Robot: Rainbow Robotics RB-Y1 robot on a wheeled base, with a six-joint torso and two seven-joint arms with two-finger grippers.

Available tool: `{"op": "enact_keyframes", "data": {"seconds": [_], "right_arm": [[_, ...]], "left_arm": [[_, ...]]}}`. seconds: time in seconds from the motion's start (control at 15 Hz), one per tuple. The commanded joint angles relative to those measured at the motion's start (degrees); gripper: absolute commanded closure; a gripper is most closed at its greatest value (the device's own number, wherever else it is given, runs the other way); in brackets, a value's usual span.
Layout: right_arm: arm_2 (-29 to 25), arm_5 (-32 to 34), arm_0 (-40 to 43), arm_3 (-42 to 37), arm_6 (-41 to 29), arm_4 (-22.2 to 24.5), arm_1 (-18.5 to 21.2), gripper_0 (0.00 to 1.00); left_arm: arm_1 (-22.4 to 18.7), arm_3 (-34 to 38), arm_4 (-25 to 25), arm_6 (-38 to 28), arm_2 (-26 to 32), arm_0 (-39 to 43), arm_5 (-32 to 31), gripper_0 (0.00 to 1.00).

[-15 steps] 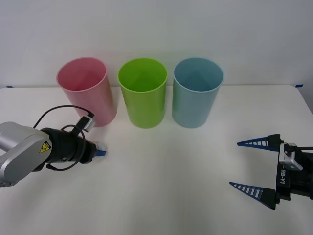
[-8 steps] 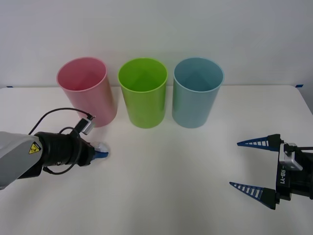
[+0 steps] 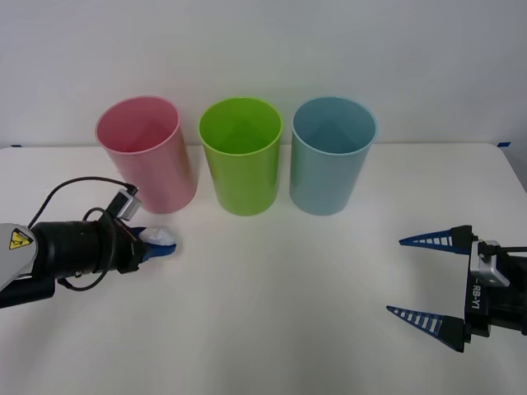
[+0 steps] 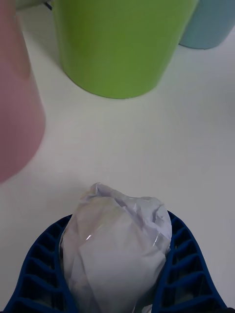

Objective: Put cans in the blue bin and PET bottles in the pink bin and trash in the green bin.

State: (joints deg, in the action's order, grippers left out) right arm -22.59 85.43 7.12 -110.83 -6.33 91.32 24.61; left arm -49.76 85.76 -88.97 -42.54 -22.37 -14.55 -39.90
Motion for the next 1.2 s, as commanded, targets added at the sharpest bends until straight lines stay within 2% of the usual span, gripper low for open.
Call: {"op": "enact_keyframes", "data": {"seconds": [0.07,0.2,0.33,0.6,0.87,1.2], "right_arm": [[0.0,0.0,0.0,0.0,0.0,0.0,0.0,0.00],[0.0,0.0,0.0,0.0,0.0,0.0,0.0,0.00],[0.0,0.0,0.0,0.0,0.0,0.0,0.0,0.00],[0.0,0.0,0.0,0.0,0.0,0.0,0.0,0.00],[0.0,0.0,0.0,0.0,0.0,0.0,0.0,0.00],[0.0,0.0,0.0,0.0,0.0,0.0,0.0,0.00]], "left_arm": [[-0.3,0.0,10.7,11.0,1.6,1.5,-0.1,1.00],[-0.3,0.0,16.3,18.1,4.3,3.1,-1.1,1.00],[-0.3,0.1,26.5,25.8,6.4,4.4,-5.5,1.00],[-0.3,3.0,38.3,36.1,10.2,6.7,-7.7,1.00],[-0.3,7.8,43.4,36.3,13.7,8.4,-7.1,1.00],[-1.0,15.6,45.6,35.0,15.9,8.3,2.6,1.00]]}}
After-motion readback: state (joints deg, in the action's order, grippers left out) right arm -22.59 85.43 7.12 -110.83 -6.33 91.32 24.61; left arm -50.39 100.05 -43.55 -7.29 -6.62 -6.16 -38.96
